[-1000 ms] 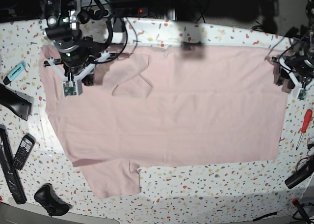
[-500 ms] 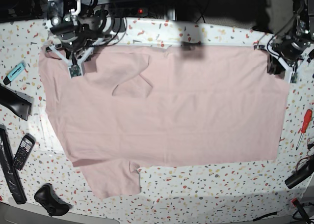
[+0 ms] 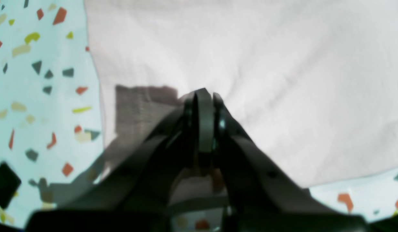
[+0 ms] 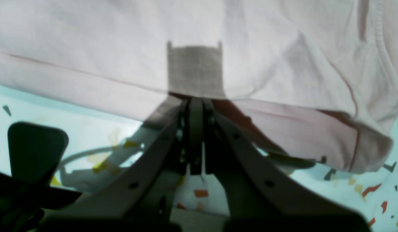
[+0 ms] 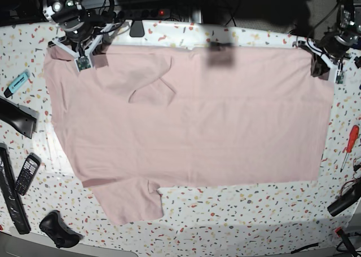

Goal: Fold the T-shirt properly
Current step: 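Grasp the shirt's collar-side edge corners with both grippers, then lift the collar edge with both grippers and carry it toward the hem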

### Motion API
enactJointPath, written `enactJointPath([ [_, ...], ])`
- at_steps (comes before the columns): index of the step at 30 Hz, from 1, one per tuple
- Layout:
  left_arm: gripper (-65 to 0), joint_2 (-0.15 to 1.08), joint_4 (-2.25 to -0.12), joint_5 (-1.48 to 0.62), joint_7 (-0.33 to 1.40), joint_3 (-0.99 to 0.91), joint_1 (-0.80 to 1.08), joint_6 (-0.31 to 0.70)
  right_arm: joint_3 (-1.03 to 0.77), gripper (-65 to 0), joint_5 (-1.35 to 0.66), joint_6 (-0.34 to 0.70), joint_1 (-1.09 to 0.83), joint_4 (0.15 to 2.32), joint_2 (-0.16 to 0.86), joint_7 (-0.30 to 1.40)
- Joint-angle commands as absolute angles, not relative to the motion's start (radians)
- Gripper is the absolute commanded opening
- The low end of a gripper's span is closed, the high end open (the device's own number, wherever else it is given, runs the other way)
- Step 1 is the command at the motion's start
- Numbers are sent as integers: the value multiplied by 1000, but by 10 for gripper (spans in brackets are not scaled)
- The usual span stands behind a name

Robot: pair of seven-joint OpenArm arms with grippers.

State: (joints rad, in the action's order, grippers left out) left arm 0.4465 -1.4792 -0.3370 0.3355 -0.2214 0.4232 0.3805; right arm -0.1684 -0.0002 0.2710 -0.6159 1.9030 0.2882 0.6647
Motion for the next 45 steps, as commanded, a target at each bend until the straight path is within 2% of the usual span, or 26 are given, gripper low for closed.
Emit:
enactJointPath([
  [1, -650, 458, -1479, -320, 395, -223, 448, 383, -178, -650, 0, 273, -630, 1914, 297, 680],
  [8, -650, 458, -1481, -315, 396, -223, 496, 384, -179, -650, 24, 275, -679, 1919, 297, 673],
  [15, -650, 458, -1490, -316, 436, -223, 499, 450, -179, -650, 27, 273, -733, 1919, 297, 673],
  [25, -650, 466, -1502, -319, 441, -223, 498, 450, -179, -650, 27, 262, -799, 2032, 297, 701],
  [32, -650, 469, -1575, -319, 441, -223, 496, 450, -207, -650, 105, 260, -773, 2035, 297, 687],
  [33, -629, 471, -1591, -318, 441, -223, 495, 450, -218, -650, 101, 258, -761, 2039, 297, 688],
  [37, -469, 497, -1664, -315, 444, -223, 476, 450, -268, -650, 82, 248, -712, 2078, 297, 723],
  [39, -421, 513, -1692, -315, 470, -223, 444, 449, -297, -650, 46, 243, -680, 2099, 298, 747],
  [40, -415, 519, -1704, -316, 498, -223, 424, 449, -310, -650, 33, 243, -662, 2107, 299, 754],
  [43, -415, 530, -1724, -315, 559, -223, 356, 448, -343, -596, -12, 244, -610, 2114, 300, 765],
  [45, -415, 536, -1725, -315, 561, -223, 309, 448, -355, -588, -43, 248, -577, 2114, 307, 772],
])
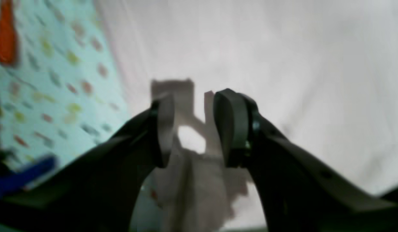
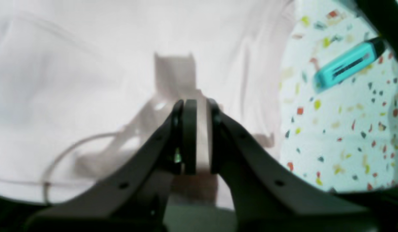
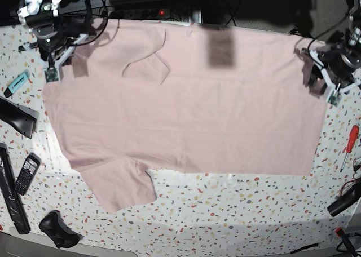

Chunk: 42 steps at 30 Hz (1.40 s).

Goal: Fold the T-shirt properly
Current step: 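Lift the collar edge with both grippers and carry it toward the hem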

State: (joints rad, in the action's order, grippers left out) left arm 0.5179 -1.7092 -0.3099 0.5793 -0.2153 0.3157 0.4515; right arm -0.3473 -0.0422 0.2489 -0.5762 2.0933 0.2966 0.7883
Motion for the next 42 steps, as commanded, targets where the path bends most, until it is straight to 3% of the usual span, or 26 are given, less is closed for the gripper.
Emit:
enactJointPath([
  [1, -415, 535, -1725, -315, 560, -223, 284, 447, -354, -588, -56, 248, -561, 2114, 316, 779],
  [8, -415, 531, -1641, -318, 507, -222, 88, 446, -353, -581, -155, 282, -445, 2114, 366, 913],
  [11, -415, 529, -1519, -363, 504, -220, -15, 447, -353, -543, -162, 281, -429, 2114, 365, 866],
  [21, -415, 524, -962, -364, 385, -114, -401, 449, -353, -544, -161, 280, -423, 2114, 365, 580],
  [32, -415, 438, -280, -305, 84, -9, -779, 382, -353, -543, -161, 281, -394, 2114, 365, 682],
  [42, -415, 391, -173, -175, 23, -9, -831, 320, -353, -543, -160, 281, -394, 2114, 365, 824],
])
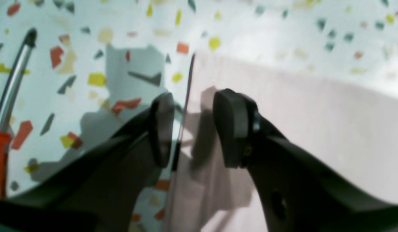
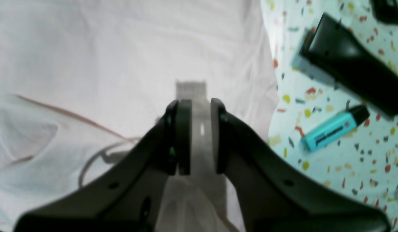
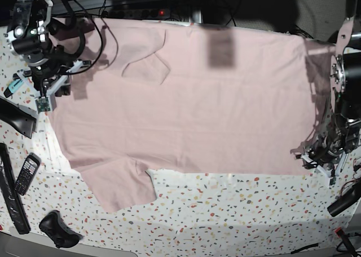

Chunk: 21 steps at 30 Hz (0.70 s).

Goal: Fold the T-shirt properly
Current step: 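Lift the collar edge with both grippers and carry it toward the hem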

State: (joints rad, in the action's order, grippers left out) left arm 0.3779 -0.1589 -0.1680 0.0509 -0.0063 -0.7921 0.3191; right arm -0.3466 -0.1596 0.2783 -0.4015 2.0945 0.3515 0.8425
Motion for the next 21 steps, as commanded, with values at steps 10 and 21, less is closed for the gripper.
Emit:
enactJointPath([
  [10, -415, 387, -173, -157, 67, -9, -802, 384, -353, -543, -157, 281, -393, 2114, 366, 834],
  [21, -418, 344, -173, -157, 131, -9, -796, 465, -354, -543, -143, 281, -393, 2114, 366, 731],
])
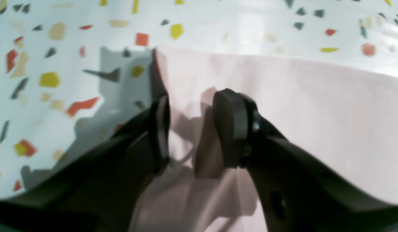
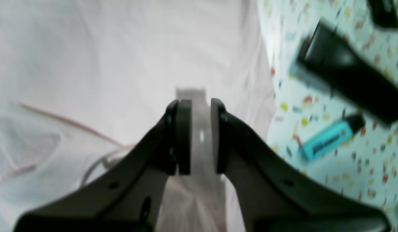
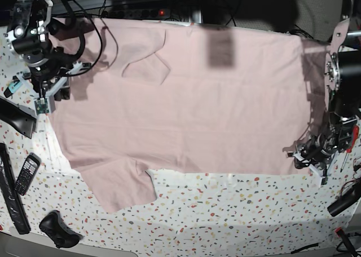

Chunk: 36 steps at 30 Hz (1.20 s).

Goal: Fold the T-shirt properly
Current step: 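Lift the collar edge with both grippers and carry it toward the hem, then fold the shirt over with both grippers, laying the edge past the hem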

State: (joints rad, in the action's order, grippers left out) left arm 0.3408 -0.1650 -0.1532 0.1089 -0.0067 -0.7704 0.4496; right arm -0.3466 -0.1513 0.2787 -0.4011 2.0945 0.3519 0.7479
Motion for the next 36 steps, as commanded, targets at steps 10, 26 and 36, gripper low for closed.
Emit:
enactJointPath([
  [10, -650, 344, -173, -157, 99, -9, -796, 464, -354, -403, -56, 281, -321, 2114, 366, 564],
  [26, -650, 344, -173, -157, 74, -9, -796, 460, -326, -319, -338, 413, 194, 1525, 543, 728],
  [36, -650, 344, -173, -157, 78, -9, -796, 460, -97, -319, -367, 503, 588, 928, 578, 785],
])
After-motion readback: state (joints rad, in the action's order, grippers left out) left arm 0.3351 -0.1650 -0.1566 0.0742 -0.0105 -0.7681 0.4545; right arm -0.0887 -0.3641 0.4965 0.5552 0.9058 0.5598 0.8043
